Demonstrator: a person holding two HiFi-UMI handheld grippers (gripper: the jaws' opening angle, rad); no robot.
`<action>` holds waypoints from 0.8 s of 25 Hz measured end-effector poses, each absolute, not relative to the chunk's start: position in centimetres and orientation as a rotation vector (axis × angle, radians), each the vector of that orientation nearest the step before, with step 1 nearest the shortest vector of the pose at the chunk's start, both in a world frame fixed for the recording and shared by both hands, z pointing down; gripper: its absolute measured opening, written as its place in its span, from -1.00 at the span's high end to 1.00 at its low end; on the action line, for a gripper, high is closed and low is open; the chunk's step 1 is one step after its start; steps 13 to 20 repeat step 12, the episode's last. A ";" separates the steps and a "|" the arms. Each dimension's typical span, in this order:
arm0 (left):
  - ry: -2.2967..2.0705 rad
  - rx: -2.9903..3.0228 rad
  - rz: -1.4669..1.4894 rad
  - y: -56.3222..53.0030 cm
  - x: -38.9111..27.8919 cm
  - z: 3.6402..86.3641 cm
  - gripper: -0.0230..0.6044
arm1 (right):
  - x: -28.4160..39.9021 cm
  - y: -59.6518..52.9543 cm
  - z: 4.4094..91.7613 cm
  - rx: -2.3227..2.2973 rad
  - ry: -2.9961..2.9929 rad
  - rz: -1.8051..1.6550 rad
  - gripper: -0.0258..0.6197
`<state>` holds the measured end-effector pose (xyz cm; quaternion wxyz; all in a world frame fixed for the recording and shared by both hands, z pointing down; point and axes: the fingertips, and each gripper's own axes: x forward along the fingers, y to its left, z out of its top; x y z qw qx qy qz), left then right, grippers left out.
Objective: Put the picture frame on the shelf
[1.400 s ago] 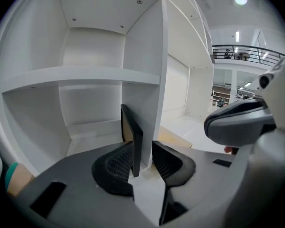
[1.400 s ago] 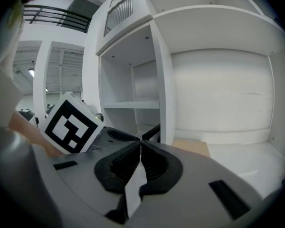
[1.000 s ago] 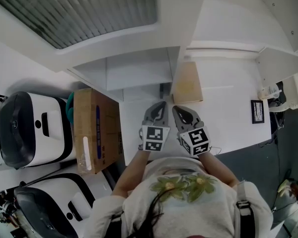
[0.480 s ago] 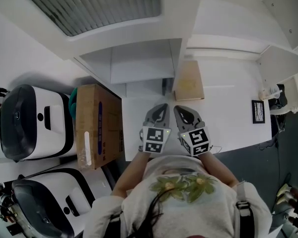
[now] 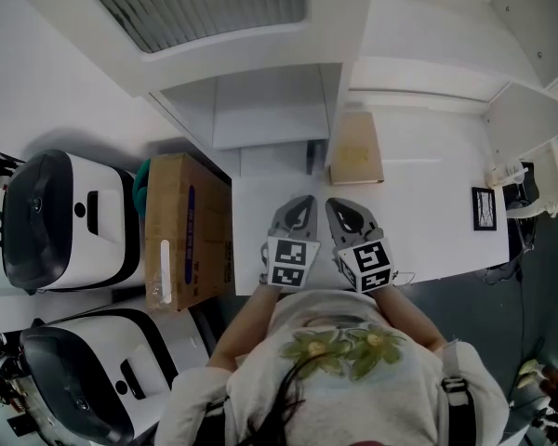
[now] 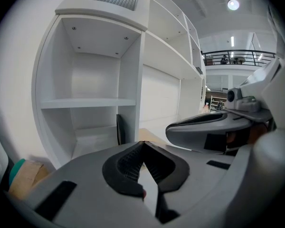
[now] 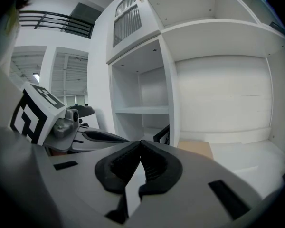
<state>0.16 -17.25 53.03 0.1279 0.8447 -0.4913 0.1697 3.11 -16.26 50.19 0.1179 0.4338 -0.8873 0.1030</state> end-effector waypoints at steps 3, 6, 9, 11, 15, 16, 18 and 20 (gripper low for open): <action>-1.433 2.458 0.493 -16.7 0.2 52.8 0.84 | 3.1 -15.7 49.9 1.270 -2.600 0.295 0.83; -1.434 2.462 0.493 -16.1 0.2 52.5 0.84 | 3.1 -15.2 49.7 1.274 -2.600 0.291 0.83; -1.434 2.462 0.497 -15.5 0.1 52.5 0.84 | 3.0 -14.7 49.7 1.278 -2.598 0.286 0.83; -1.434 2.463 0.500 -15.2 0.0 52.5 0.84 | 3.0 -14.3 49.6 1.282 -2.595 0.284 0.83; -1.434 2.463 0.502 -15.0 0.0 52.4 0.84 | 3.0 -14.2 49.6 1.285 -2.593 0.282 0.83; -1.434 2.463 0.502 -15.0 0.0 52.4 0.84 | 3.0 -14.2 49.6 1.285 -2.593 0.282 0.83; -1.434 2.463 0.502 -15.0 0.0 52.4 0.84 | 3.0 -14.2 49.6 1.285 -2.593 0.282 0.83; -1.434 2.463 0.502 -15.0 0.0 52.4 0.84 | 3.0 -14.2 49.6 1.285 -2.593 0.282 0.83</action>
